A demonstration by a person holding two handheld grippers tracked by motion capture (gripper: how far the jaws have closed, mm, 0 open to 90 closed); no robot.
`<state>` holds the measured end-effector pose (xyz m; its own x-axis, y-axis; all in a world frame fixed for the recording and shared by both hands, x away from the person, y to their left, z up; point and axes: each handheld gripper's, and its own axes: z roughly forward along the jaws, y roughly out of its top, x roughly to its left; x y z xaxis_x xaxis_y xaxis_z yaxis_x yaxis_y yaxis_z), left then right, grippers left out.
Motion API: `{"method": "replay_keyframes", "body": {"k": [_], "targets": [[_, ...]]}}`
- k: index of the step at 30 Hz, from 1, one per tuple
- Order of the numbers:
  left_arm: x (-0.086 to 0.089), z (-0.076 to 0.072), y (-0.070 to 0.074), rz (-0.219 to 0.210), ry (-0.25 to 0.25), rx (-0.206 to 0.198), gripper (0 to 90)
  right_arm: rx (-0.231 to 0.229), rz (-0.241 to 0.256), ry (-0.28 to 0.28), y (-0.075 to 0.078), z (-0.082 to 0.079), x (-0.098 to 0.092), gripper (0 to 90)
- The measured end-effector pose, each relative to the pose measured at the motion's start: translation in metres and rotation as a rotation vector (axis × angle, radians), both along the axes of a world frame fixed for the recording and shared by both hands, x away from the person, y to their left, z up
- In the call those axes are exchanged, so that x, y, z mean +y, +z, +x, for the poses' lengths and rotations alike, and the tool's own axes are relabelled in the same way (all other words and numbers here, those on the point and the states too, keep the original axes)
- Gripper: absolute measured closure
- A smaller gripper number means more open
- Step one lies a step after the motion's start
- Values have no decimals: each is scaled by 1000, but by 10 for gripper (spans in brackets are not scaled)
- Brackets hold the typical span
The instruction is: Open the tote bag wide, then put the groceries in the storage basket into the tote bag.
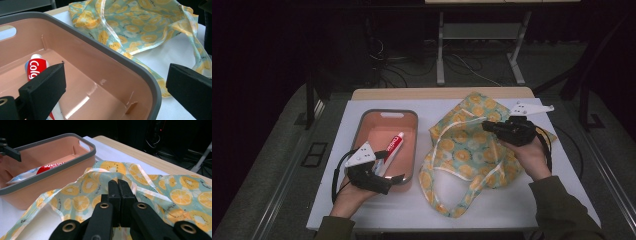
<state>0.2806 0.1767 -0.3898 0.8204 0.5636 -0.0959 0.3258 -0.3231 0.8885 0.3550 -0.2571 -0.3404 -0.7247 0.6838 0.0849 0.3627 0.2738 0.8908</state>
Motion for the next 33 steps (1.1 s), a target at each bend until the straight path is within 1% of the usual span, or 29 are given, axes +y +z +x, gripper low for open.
{"method": "replay_keyframes", "body": {"k": [2,3,6,7,8,9,10,12,15,18,20,21,24,27,28,30,32,33], "targets": [[0,0,1,-2,0,10,10,1,1,0,0,0,0,894],[0,1,2,-8,9,11,9,1,0,0,0,0,0,894],[0,4,8,0,17,40,5,0,-1,0,0,1,-1,893],[0,4,11,8,16,44,5,0,-1,1,0,1,-2,893],[-1,5,14,13,11,43,5,-1,-1,1,-1,2,-2,893],[-1,7,18,21,16,44,5,0,-1,1,-1,2,-2,893],[-1,10,22,28,23,36,5,3,-2,1,-2,2,-2,893],[-2,17,30,33,29,34,6,8,-3,-1,-3,2,-3,893],[-3,30,40,65,46,26,6,9,-5,2,-4,2,-2,893],[-4,46,43,74,72,27,8,13,-5,4,-5,2,-1,893],[-6,57,40,96,95,33,13,14,-7,6,-5,2,-1,894],[-7,62,38,117,110,36,15,15,-7,6,-5,2,-1,893],[-11,78,25,162,145,70,26,12,-3,7,-5,1,0,893],[-15,88,13,242,184,99,40,10,-5,12,-4,0,1,893],[-16,91,10,259,199,110,52,10,-7,12,-5,0,1,893],[-17,95,2,268,219,140,78,12,-7,14,-5,0,1,893],[-17,98,-7,287,234,180,109,12,-10,16,-6,1,1,893],[-17,100,-12,303,240,198,119,12,-11,16,-7,1,1,893]]}}
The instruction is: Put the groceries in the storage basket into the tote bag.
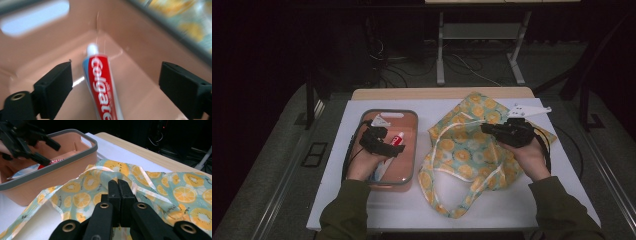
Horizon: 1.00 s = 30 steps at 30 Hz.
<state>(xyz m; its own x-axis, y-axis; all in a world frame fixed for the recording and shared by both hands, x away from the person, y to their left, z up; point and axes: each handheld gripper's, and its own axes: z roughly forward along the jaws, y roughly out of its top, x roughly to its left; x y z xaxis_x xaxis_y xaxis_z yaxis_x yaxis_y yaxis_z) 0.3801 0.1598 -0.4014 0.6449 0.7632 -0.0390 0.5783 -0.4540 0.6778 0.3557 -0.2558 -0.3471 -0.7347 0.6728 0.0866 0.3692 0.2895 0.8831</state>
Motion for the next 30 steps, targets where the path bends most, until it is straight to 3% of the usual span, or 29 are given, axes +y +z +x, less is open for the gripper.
{"method": "replay_keyframes", "body": {"k": [2,7,12,15,18,23,30], "targets": [[-1,2,-5,47,14,32,140,1,-2,0,-1,0,0,893],[0,6,-13,70,32,121,224,3,-8,0,-2,-1,1,893],[-3,6,-18,120,21,157,346,3,-11,-1,-2,-1,2,893],[-2,7,-20,129,19,179,415,3,-11,0,-3,-1,2,893],[-2,6,-20,142,31,173,494,3,-12,-3,-3,-1,1,894],[-1,6,-19,114,13,191,615,1,-15,-3,-3,-2,2,893],[0,6,-14,92,54,206,717,8,-20,-2,-5,-1,3,893]]}}
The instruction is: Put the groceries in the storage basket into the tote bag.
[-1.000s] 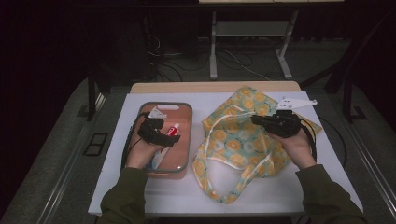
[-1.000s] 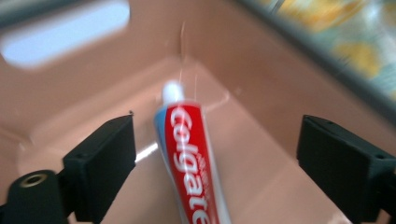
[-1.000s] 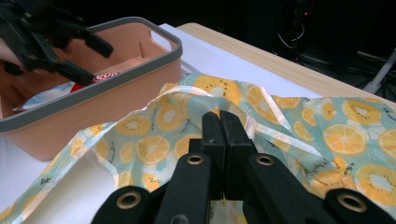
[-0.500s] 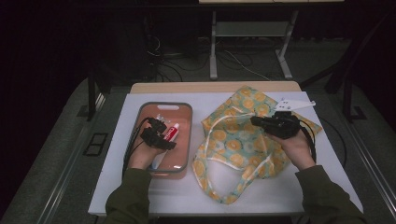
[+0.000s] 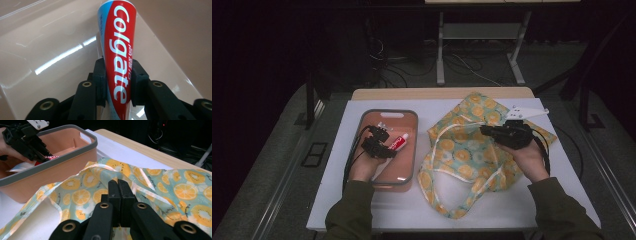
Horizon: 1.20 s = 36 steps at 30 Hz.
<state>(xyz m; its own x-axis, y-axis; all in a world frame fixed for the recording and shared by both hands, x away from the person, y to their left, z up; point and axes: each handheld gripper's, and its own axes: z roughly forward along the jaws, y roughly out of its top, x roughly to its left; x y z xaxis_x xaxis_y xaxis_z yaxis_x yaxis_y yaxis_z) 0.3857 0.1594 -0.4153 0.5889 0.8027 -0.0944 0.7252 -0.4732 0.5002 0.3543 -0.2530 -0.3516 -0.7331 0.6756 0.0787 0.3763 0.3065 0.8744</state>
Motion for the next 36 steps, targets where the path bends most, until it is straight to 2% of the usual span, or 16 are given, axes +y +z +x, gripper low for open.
{"method": "replay_keyframes", "body": {"k": [6,11,15,21,24,29,36], "targets": [[0,1,4,0,-11,10,735,1,-2,2,-1,1,1,894],[2,3,12,-13,-18,-7,743,1,1,0,0,0,0,893],[4,5,26,-28,-28,-30,745,0,2,-1,0,1,-1,893],[2,1,51,-90,-63,-69,748,-3,3,-3,1,0,-1,893],[-2,-2,61,-114,-86,-86,748,-2,4,-4,1,1,-1,894],[-14,-7,74,-129,-127,-113,750,-3,6,-4,1,0,-1,893],[-41,-16,88,-179,-203,-135,751,-4,10,-10,2,0,-3,894]]}}
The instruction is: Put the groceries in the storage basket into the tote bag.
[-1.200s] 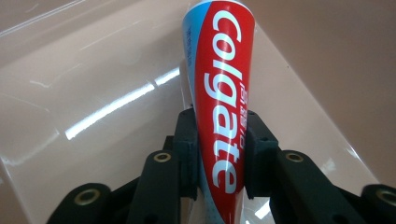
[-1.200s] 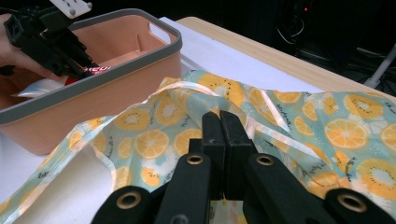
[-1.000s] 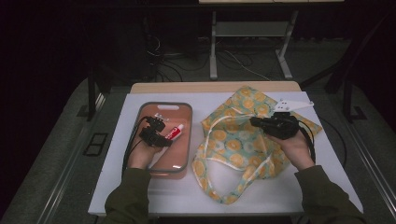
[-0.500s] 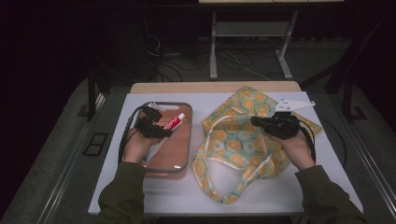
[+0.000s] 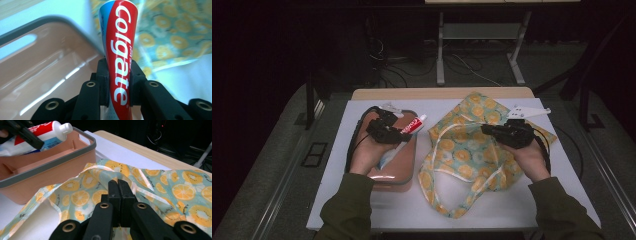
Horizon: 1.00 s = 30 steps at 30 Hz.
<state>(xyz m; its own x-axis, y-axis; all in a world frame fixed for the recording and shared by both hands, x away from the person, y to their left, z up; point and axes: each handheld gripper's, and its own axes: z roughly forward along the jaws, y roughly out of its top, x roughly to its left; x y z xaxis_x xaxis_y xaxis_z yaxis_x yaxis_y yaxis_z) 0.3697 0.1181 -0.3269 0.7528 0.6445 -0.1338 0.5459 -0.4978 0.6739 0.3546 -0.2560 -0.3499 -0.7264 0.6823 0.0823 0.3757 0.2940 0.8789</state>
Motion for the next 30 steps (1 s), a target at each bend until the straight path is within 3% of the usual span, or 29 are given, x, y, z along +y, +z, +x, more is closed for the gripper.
{"method": "replay_keyframes", "body": {"k": [15,19,23,30], "targets": [[-87,-13,-3,-54,-174,-3,752,-5,7,-8,2,0,-3,894],[-107,-15,-6,-38,-181,-20,751,-6,10,-13,2,0,-6,894],[-120,-15,-8,-80,-193,-10,753,-9,20,-22,4,0,-10,894],[-141,-13,-27,-24,-176,-8,752,-13,23,-23,5,0,-11,894]]}}
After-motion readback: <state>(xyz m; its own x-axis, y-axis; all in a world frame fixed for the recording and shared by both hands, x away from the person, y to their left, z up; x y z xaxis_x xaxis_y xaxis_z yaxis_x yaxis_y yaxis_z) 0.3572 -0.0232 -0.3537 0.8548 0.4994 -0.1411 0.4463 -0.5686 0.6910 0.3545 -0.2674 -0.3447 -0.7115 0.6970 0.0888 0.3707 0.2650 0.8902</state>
